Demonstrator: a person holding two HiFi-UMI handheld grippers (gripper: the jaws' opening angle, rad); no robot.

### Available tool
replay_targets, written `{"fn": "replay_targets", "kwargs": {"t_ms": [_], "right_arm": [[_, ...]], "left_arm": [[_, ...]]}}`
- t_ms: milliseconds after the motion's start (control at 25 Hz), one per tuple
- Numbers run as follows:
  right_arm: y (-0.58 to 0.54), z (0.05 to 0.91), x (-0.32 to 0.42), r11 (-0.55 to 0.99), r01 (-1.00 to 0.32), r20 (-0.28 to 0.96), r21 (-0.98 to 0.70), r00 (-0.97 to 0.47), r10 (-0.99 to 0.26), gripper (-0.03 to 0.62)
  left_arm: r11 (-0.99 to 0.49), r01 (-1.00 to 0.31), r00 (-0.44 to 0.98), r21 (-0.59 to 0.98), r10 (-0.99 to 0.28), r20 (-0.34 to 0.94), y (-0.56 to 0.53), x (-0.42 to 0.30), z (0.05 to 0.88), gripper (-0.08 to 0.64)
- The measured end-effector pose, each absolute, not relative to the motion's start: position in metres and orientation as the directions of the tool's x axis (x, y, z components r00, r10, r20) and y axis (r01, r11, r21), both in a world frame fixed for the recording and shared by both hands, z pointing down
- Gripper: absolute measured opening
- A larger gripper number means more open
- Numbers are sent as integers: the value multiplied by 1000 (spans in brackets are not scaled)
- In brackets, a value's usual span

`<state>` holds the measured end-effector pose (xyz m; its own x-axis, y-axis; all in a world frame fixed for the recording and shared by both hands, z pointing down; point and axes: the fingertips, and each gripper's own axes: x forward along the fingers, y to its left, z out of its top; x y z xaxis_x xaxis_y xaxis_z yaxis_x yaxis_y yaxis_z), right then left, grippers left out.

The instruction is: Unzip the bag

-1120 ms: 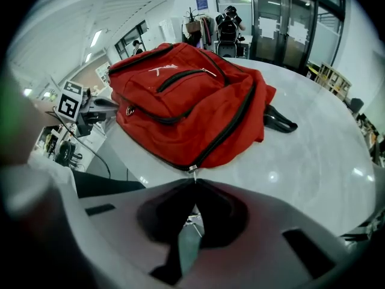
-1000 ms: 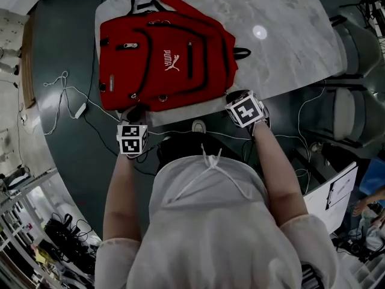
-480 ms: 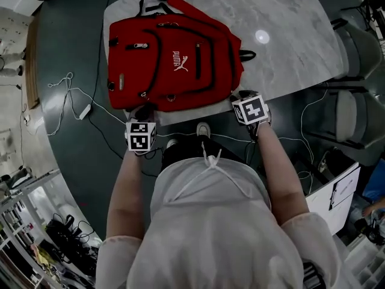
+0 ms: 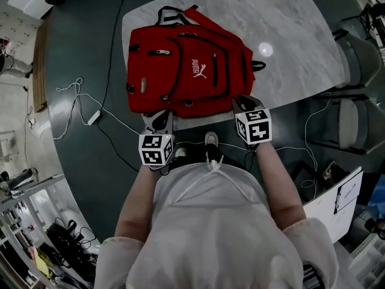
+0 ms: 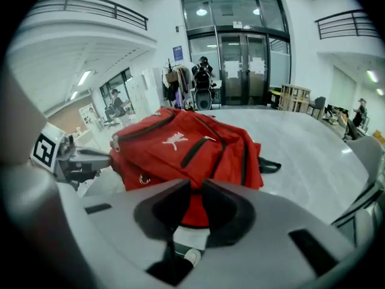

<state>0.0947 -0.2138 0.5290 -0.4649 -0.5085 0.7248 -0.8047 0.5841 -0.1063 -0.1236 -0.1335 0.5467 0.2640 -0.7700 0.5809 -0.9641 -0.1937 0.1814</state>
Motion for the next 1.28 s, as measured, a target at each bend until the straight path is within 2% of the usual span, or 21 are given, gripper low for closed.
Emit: {"fn": "replay_targets", "kwargs": {"t_ms": [400,720,920,1280], "right_arm": [[-214,437,18,605,-783,537,-147,-576,-616,34],[-225,345,4,599,-798,297,-73,-591,-750,28],[-222,322,1,608,-791,254,-63,-602,-757,26],[-220,312,-19,646,-762,250,-46,-635,-731,26]], "left_arm": [[-307,-932,352,193,-892,283,-175,-105,394,21],[-316,-943,327,101,-938,115,-190,-106,304,21],[-294,-954,296,63,-955,28,-190,-105,274,21],[-296,-954,297,53,-955,14,-194,-112,264,21]]}}
